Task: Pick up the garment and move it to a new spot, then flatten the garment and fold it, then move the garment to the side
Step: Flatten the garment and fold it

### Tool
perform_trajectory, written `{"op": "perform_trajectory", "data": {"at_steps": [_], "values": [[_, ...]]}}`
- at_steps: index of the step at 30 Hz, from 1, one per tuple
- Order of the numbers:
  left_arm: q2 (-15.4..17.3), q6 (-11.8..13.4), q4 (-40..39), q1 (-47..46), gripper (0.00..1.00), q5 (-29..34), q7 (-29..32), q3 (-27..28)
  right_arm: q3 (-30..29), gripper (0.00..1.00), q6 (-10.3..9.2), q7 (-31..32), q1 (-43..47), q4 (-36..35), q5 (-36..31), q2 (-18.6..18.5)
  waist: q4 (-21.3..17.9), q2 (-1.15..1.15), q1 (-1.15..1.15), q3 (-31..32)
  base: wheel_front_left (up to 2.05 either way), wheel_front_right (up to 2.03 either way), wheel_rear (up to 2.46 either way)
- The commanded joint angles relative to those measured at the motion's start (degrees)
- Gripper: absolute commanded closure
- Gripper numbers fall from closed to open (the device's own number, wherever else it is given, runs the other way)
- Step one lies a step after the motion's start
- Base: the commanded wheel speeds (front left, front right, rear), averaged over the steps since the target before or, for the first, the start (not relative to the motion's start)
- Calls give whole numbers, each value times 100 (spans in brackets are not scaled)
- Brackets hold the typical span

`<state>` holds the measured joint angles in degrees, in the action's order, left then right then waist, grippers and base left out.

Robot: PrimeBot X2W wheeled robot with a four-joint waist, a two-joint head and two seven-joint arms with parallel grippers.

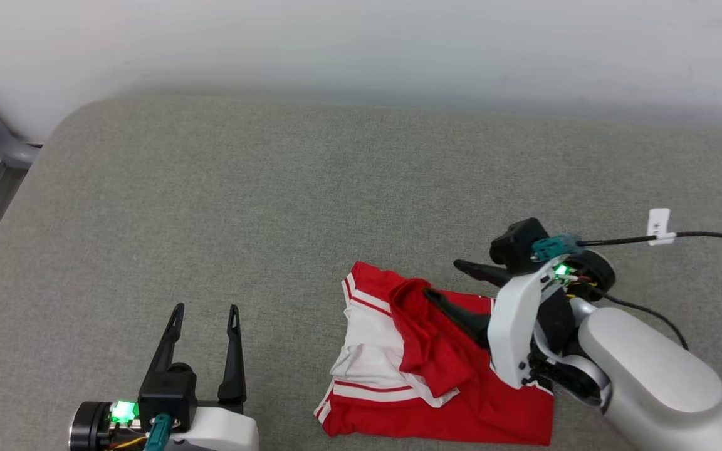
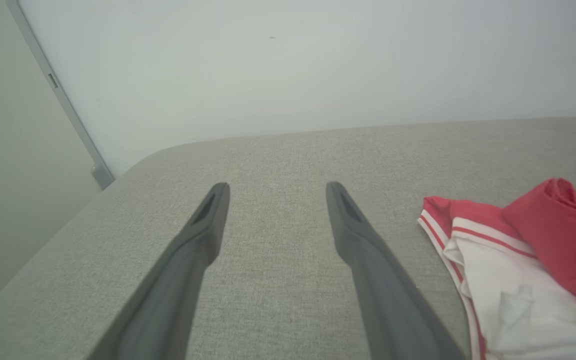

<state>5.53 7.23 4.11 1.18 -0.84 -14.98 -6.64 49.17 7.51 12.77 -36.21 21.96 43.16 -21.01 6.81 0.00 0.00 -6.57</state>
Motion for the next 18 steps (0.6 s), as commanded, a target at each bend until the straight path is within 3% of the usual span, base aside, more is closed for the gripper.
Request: {"op": "perform_trajectory", "data": {"at_steps": [1,3,8,18], "values": [[33,-10,-7,60,0,-22,-28,24,-19,0,-4,-105,100,-113,-88,-122,-79,0,0,80,0,0,0],[51,-36,-26,95,0,-21,-28,49,-436,0,-6,-587,234,-300,-310,-334,-183,0,0,165,0,0,0],[64,-69,-69,187,0,-10,-28,56,-1432,0,-6,-1465,662,-425,-967,-349,-339,0,0,273,0,0,0],[80,-113,-65,235,0,-9,-28,85,-3420,0,-5,-2528,1905,-834,-2332,232,-523,0,0,430,0,0,0]]}}
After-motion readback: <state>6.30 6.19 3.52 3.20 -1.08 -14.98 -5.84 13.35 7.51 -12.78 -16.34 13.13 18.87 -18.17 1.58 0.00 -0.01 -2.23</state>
